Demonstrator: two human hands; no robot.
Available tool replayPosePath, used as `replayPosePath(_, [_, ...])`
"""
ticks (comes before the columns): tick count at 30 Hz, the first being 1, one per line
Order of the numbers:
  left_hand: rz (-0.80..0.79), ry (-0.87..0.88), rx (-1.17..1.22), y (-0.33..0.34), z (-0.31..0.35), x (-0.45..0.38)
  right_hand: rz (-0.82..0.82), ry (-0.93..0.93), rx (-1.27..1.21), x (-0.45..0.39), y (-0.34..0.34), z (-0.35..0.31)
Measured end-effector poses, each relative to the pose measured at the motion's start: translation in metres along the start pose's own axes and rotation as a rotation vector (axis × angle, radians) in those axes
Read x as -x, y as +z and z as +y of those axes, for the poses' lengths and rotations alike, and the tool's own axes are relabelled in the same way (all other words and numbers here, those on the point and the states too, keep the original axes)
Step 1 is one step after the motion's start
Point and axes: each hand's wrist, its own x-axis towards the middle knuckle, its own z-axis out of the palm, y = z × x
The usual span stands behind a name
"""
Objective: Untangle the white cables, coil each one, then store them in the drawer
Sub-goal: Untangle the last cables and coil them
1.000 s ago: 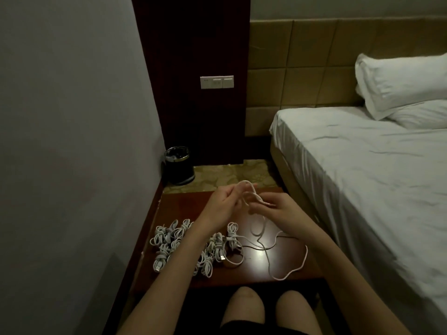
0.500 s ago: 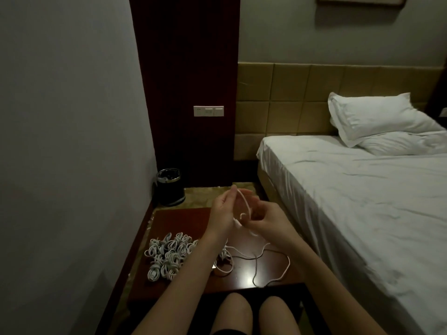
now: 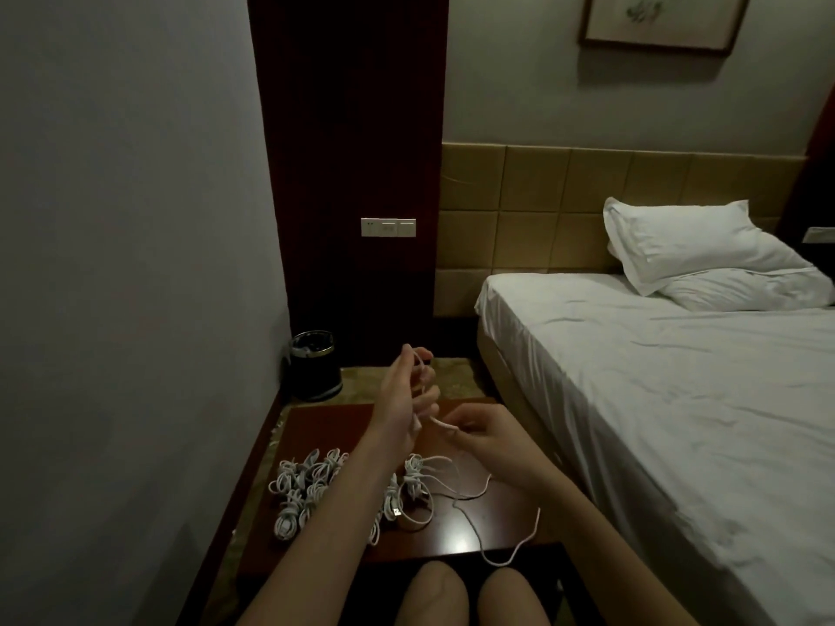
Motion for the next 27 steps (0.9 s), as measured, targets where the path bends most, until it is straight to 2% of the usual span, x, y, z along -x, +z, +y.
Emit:
replayPosePath(3, [-0.010,-0.049,0.025,0.007,0.002,0.002,0.039,-0.025,-0.035,-0.003,-0.002,-0.002])
replayPosePath(5, [-0.044,-0.100,0.017,0.011,0.000,0.006,0.065,-0.008,0.025,-0.004,0.000,0.001])
replayPosePath(7, [-0.083,-0.125,0.034,0.012,0.000,0.007,0.007,-0.008,0.036,-0.002,0.005,0.002])
replayPosePath(10, [-0.074,-0.097,0.062,0.005,0.009,0.003,-0.134,-0.033,-0.140,0.009,0.006,-0.005])
replayPosePath(13, [-0.087,-0.102,0.156,-0.010,0.016,-0.003,-0.145,-0.013,-0.229,0.014,-0.006,-0.008])
replayPosePath(17, [-0.121,-0.128,0.163,-0.023,0.019,-0.003,-0.210,0.130,-0.120,0.015,-0.022,-0.003])
replayPosePath(19, [-0.146,-0.142,0.154,-0.023,0.017,0.000,-0.155,0.158,-0.027,0.015,-0.025,-0.003])
replayPosePath(23, [-0.143,-0.132,0.139,-0.015,0.011,0.001,0.095,0.113,0.217,0.013,-0.023,-0.001])
replayPosePath(25, [-0.125,-0.108,0.091,-0.012,0.010,0.001,0.170,0.077,0.095,0.012,-0.022,-0.001])
replayPosePath(27, [-0.095,-0.076,-0.001,-0.009,0.006,0.001,0.175,0.028,-0.075,0.014,-0.021,-0.010])
